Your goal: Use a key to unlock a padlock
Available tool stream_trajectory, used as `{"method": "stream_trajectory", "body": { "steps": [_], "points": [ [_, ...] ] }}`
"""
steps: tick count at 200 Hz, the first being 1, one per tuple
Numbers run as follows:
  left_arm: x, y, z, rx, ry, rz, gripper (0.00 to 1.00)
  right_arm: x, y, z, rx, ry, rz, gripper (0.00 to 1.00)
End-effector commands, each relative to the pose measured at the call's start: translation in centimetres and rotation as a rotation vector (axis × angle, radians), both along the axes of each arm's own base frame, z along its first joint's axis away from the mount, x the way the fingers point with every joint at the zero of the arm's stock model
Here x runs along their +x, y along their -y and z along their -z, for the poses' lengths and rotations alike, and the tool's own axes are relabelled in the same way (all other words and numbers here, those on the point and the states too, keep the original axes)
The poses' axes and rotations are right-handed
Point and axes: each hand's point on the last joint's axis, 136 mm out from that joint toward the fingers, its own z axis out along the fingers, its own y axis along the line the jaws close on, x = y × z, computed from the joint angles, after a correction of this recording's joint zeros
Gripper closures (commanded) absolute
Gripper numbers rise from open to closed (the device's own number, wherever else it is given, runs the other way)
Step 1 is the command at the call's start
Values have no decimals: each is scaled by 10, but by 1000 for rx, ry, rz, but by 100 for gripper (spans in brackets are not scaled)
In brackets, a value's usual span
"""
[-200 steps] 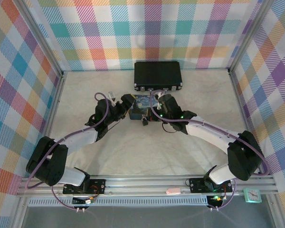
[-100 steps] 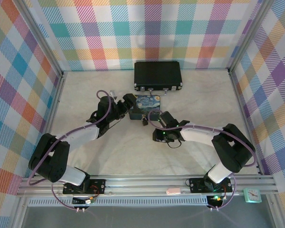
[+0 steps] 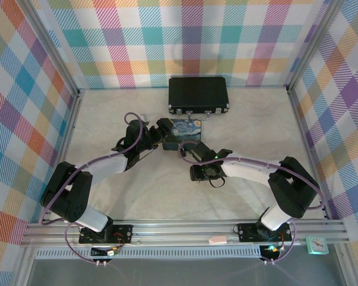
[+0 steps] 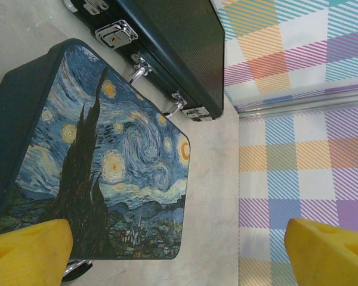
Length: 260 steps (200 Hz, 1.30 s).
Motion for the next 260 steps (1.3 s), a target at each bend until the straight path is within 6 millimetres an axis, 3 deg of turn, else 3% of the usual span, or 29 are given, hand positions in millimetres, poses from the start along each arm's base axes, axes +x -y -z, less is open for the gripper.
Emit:
{"method": "stream_trajectory", "body": {
  "steps": [1, 44, 102, 145, 161, 207, 260],
  "points": [
    [4, 3, -11, 6, 29, 8, 8, -8, -2, 8, -20, -28, -8, 43],
    [6, 5, -13, -3, 31, 22, 8, 12, -9, 9, -77, 40, -62, 46],
    [0, -10, -16, 33, 41, -17, 8, 18, -21, 24, -77, 26, -83, 48],
    [0, -13, -20, 39, 51, -25, 8, 6, -72, 10, 43, 64, -271, 49],
    [0, -13, -21, 36, 54, -25, 8, 2, -81, 3, 73, 61, -295, 50],
    [-1, -22, -18, 50, 47, -46, 7, 6, -47, -14, -47, 132, -270, 49],
    [-1, -26, -19, 53, 49, -50, 7, -10, -14, 11, -171, 61, -265, 53]
  ]
}}
